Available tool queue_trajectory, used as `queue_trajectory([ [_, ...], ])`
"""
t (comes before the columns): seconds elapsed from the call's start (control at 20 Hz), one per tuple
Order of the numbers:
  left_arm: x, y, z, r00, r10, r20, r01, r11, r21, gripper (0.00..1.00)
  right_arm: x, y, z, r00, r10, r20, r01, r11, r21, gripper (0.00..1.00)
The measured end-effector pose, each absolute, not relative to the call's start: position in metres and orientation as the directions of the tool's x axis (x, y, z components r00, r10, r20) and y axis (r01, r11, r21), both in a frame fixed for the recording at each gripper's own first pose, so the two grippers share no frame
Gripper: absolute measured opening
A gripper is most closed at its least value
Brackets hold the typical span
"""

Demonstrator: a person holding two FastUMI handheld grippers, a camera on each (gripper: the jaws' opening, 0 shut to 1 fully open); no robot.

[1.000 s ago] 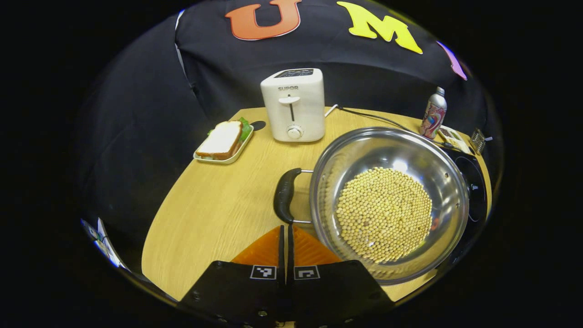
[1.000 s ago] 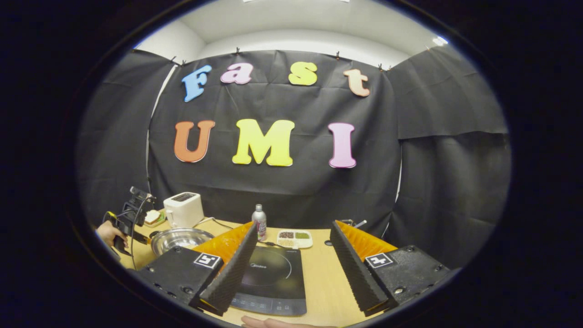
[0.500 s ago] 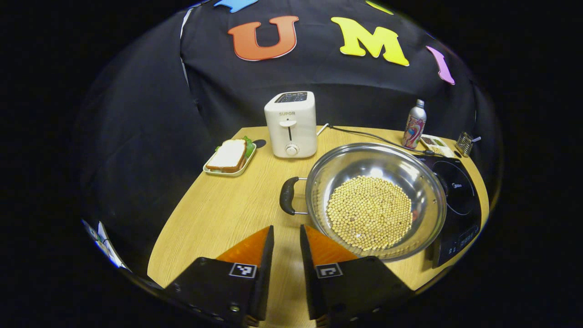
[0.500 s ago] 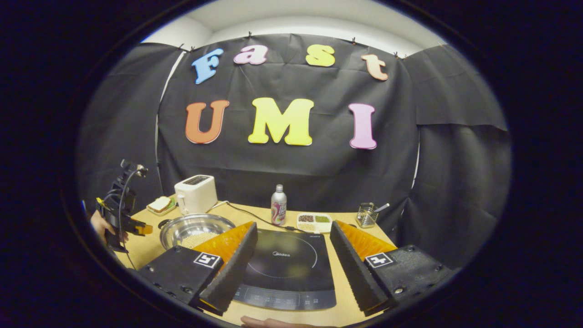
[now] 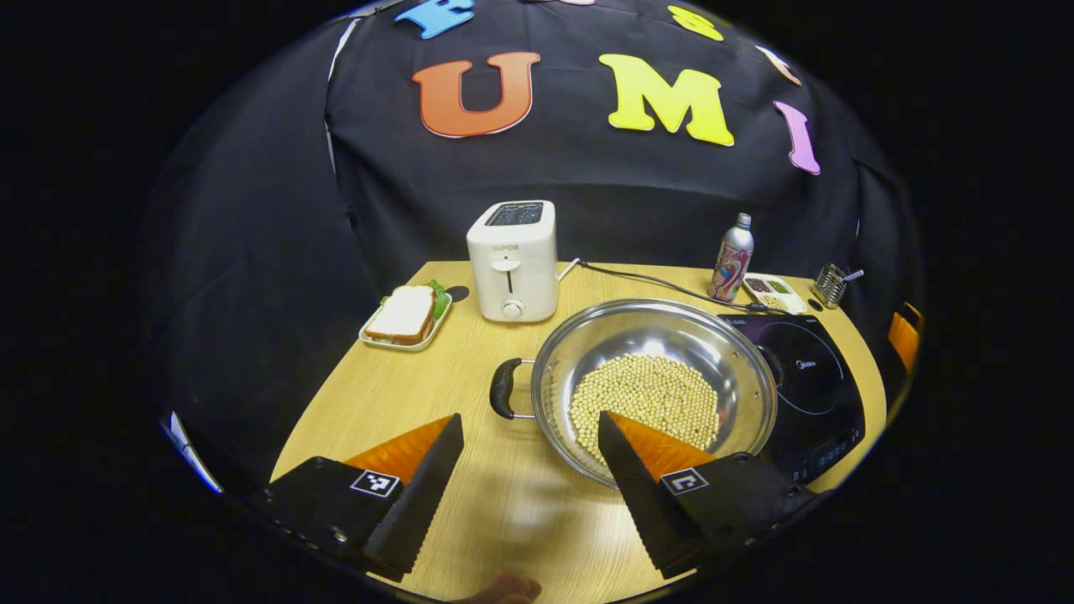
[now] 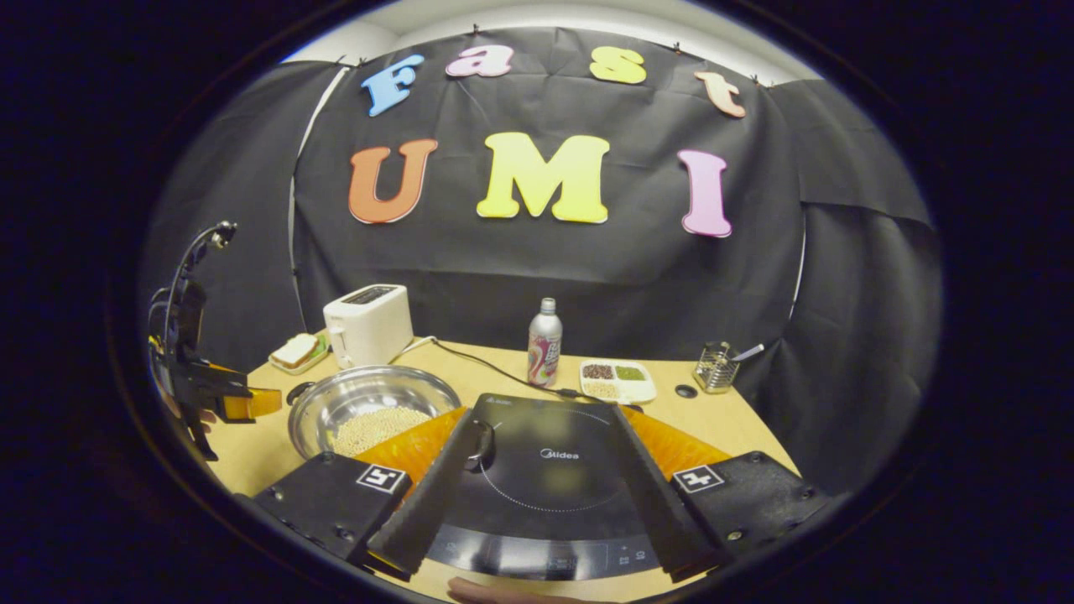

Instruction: First push the handle of the pot to place it horizontally, then grasp the pot with both hands and set it on the induction cooktop.

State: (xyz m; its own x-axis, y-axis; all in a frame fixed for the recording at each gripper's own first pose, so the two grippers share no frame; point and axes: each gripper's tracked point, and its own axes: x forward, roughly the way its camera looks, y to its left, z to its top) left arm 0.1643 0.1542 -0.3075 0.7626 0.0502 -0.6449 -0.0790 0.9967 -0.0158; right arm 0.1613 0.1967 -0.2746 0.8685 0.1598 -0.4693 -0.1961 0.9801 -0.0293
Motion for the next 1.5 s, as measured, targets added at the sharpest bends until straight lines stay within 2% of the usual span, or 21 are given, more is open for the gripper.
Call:
queue_trajectory([
  [0.15, 0.181, 0.157, -0.319, 0.763, 0.033, -0.645, -0.056, 0.998, -0.016, 0.97, 0.174, 0.219, -0.305, 0.831, 0.195, -0.521, -0.22, 0.975, 0.014, 0.99],
  [0.35, 0.201, 0.159, -0.339, 0.752, 0.006, -0.659, -0.042, 0.998, -0.039, 0.97, 0.196, 0.242, -0.353, 0.777, 0.175, -0.605, -0.204, 0.979, 0.02, 0.99],
  [0.7, 0.227, 0.159, -0.373, 0.719, -0.038, -0.694, -0.032, 0.996, -0.088, 0.94, 0.221, 0.277, -0.402, 0.727, 0.169, -0.666, -0.195, 0.98, 0.035, 0.99],
  [0.8, 0.234, 0.166, -0.379, 0.719, -0.015, -0.695, -0.047, 0.996, -0.071, 0.94, 0.225, 0.281, -0.415, 0.707, 0.174, -0.685, -0.194, 0.98, 0.049, 1.0],
  [0.9, 0.24, 0.171, -0.382, 0.716, -0.008, -0.698, -0.048, 0.997, -0.061, 0.89, 0.226, 0.293, -0.427, 0.675, 0.213, -0.707, -0.196, 0.975, 0.106, 1.0],
  [0.95, 0.241, 0.173, -0.385, 0.717, 0.001, -0.697, -0.05, 0.998, -0.05, 0.82, 0.225, 0.296, -0.432, 0.656, 0.216, -0.724, -0.189, 0.975, 0.12, 0.99],
  [1.0, 0.24, 0.173, -0.387, 0.709, -0.002, -0.705, -0.047, 0.998, -0.051, 0.75, 0.231, 0.295, -0.428, 0.677, 0.21, -0.705, -0.187, 0.976, 0.111, 0.92],
  [1.05, 0.24, 0.172, -0.395, 0.696, -0.014, -0.718, -0.041, 0.997, -0.06, 0.66, 0.233, 0.291, -0.434, 0.667, 0.202, -0.717, -0.19, 0.977, 0.098, 0.94],
  [1.1, 0.239, 0.171, -0.399, 0.683, -0.027, -0.73, -0.036, 0.997, -0.071, 0.75, 0.234, 0.29, -0.432, 0.68, 0.203, -0.704, -0.198, 0.976, 0.09, 0.9],
  [1.15, 0.239, 0.17, -0.399, 0.685, -0.036, -0.728, -0.041, 0.995, -0.088, 0.6, 0.233, 0.289, -0.437, 0.671, 0.199, -0.715, -0.203, 0.976, 0.082, 0.84],
  [1.2, 0.243, 0.17, -0.399, 0.689, -0.045, -0.724, -0.039, 0.994, -0.098, 0.68, 0.234, 0.289, -0.436, 0.673, 0.197, -0.713, -0.204, 0.976, 0.077, 0.82],
  [1.35, 0.241, 0.169, -0.398, 0.684, -0.048, -0.728, -0.045, 0.993, -0.109, 0.64, 0.236, 0.285, -0.437, 0.676, 0.173, -0.716, -0.206, 0.978, 0.041, 0.78],
  [1.45, 0.241, 0.169, -0.397, 0.685, -0.044, -0.728, -0.046, 0.994, -0.103, 0.63, 0.238, 0.285, -0.436, 0.676, 0.175, -0.715, -0.211, 0.977, 0.04, 0.7],
  [1.5, 0.241, 0.169, -0.395, 0.687, -0.038, -0.725, -0.044, 0.995, -0.094, 0.71, 0.239, 0.284, -0.436, 0.681, 0.18, -0.71, -0.223, 0.974, 0.032, 0.65],
])
